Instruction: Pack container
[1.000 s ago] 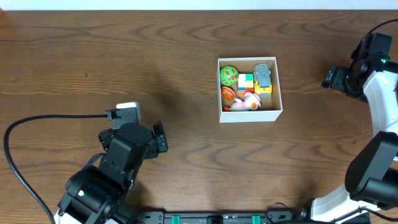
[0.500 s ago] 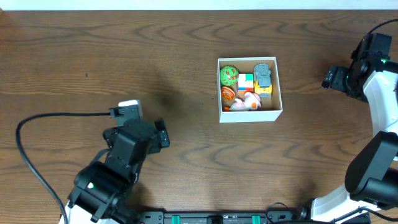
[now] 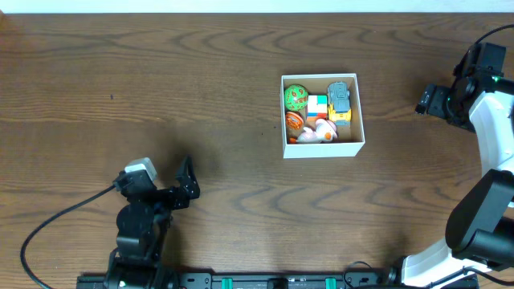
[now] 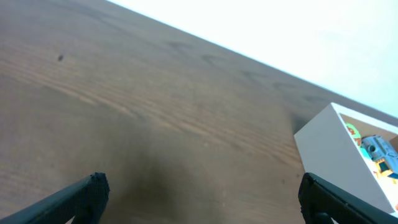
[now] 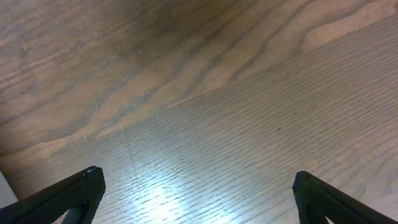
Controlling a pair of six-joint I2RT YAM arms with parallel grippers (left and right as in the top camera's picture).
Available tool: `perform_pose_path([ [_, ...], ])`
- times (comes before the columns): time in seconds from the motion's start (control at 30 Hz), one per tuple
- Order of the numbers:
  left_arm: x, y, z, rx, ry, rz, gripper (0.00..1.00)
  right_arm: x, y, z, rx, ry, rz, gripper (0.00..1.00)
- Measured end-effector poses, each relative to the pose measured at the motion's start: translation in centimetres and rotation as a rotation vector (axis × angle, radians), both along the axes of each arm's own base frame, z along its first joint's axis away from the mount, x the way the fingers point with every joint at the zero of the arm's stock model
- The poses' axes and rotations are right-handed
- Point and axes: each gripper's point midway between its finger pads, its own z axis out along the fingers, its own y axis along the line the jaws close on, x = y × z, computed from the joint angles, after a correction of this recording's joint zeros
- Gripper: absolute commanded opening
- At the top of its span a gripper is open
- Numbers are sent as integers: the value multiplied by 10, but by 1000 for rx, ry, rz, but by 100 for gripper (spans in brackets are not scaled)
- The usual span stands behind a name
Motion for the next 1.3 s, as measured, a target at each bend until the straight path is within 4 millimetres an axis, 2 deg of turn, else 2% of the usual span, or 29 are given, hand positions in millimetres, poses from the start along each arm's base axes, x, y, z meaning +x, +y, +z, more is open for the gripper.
perform_pose_path([
  [0.17, -4, 5, 7, 18, -82, -5, 98, 0, 0, 0, 0, -1, 0, 99],
  [0.67, -13, 8, 54, 110, -301, -11, 98, 0, 0, 0, 0, -1, 0, 99],
  [0.8, -13, 10, 61, 113, -330, -5, 98, 0, 0, 0, 0, -1, 0, 99],
  [0.93, -10, 14, 52, 125, -315, 12, 98, 0, 0, 0, 0, -1, 0, 99],
  [1.07, -4, 17, 22, 134, -267, 22, 98, 0, 0, 0, 0, -1, 0, 99],
  [1.17, -1, 17, 8, 136, -260, 22, 98, 0, 0, 0, 0, -1, 0, 99],
  [1.3, -1, 17, 8, 137, -265, 22, 98, 0, 0, 0, 0, 0, 0, 99],
])
